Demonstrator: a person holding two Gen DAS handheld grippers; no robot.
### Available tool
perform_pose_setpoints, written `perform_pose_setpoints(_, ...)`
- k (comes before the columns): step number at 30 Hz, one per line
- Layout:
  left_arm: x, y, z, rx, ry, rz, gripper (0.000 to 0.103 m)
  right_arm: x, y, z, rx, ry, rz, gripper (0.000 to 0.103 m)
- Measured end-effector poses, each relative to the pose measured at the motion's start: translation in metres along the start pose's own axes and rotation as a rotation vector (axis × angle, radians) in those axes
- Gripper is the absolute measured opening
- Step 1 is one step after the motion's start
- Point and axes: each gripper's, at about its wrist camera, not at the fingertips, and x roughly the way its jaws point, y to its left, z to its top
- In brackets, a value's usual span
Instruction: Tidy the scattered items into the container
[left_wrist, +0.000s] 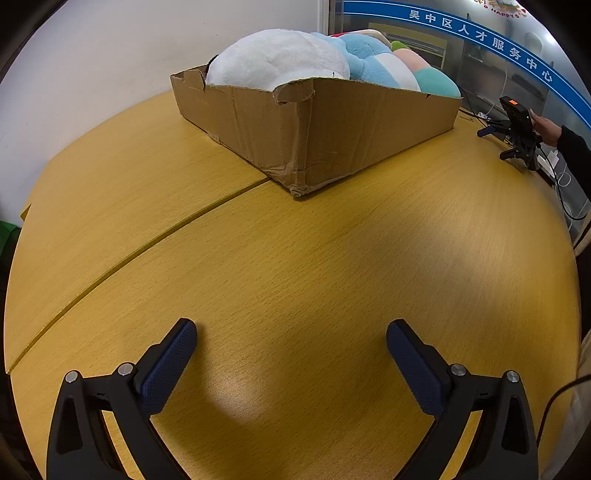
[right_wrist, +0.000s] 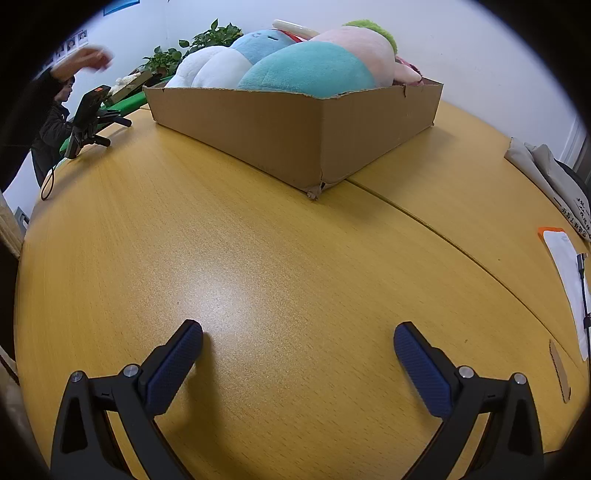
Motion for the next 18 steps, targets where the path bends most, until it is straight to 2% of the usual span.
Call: perform_pose_setpoints(18, -0.0005, -0.0010, 0.0001, -0.004, -0.004, 0.010, 0.103, 0.0000, -0.0002, 0.0000, 0.000, 0.000, 0.000, 0.103)
